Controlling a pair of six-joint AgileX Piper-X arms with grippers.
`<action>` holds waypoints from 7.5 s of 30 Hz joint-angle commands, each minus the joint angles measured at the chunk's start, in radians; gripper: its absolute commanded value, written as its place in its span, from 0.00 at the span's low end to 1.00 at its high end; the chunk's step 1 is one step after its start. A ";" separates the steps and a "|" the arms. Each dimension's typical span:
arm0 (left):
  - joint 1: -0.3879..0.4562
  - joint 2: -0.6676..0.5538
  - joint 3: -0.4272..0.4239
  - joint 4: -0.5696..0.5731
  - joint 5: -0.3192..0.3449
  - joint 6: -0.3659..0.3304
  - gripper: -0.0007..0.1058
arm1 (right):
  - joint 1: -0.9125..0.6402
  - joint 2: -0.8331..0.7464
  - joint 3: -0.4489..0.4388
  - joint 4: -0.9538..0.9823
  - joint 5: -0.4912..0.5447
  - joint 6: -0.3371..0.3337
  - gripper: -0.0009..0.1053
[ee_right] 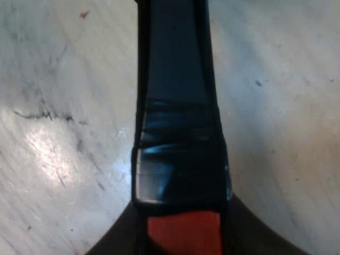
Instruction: Grind coffee beans and then tamp
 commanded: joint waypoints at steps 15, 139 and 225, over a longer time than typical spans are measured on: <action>-0.003 0.018 -0.001 -0.022 0.005 0.006 0.63 | -0.005 0.128 0.000 -0.160 -0.049 -0.038 0.01; -0.003 0.012 -0.329 0.433 -0.302 -0.014 0.63 | 0.155 -0.302 -0.028 -0.244 0.045 0.072 0.65; 0.212 0.988 -0.277 0.112 -0.320 -0.137 0.63 | 0.155 -0.302 0.128 -0.472 -0.009 0.072 0.65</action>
